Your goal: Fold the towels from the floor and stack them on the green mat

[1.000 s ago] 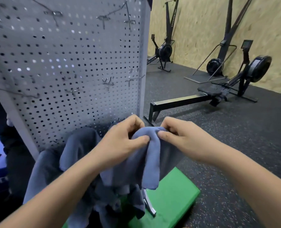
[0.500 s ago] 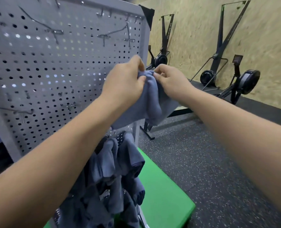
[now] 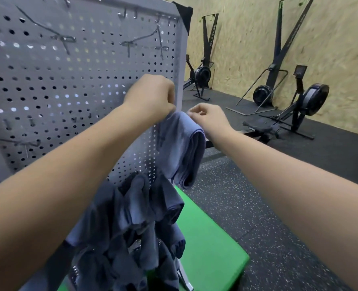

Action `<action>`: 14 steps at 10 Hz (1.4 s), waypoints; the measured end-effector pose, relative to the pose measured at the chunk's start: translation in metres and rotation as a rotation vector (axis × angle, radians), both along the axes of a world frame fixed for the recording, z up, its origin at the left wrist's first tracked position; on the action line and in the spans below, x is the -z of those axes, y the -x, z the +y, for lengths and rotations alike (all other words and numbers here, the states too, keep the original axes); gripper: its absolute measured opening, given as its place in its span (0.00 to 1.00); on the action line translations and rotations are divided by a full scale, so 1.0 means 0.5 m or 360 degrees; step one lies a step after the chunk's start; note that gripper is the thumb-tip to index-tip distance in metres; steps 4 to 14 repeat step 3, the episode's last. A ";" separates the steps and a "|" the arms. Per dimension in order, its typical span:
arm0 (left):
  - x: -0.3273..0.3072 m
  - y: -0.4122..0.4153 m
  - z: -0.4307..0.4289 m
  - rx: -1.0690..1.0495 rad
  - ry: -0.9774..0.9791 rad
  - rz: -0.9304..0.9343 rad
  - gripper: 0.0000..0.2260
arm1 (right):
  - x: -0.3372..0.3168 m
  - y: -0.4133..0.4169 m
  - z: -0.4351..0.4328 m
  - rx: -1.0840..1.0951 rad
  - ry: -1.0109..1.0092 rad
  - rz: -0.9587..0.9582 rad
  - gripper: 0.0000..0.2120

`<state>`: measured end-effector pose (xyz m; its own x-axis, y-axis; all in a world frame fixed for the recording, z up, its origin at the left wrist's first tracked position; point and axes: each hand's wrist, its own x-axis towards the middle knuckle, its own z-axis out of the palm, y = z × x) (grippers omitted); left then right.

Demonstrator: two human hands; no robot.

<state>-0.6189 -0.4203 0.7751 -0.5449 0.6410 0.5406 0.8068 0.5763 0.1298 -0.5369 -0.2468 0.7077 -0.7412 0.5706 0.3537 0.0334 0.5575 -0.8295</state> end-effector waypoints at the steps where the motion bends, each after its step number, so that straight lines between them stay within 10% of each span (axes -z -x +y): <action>1: 0.002 -0.017 0.004 0.0112 -0.0057 -0.0235 0.05 | -0.028 -0.011 -0.016 -0.0244 0.0152 0.0051 0.13; 14: 0.005 -0.024 0.018 0.0106 0.0008 -0.0419 0.05 | -0.017 -0.062 -0.013 -0.0409 0.0249 -0.0220 0.15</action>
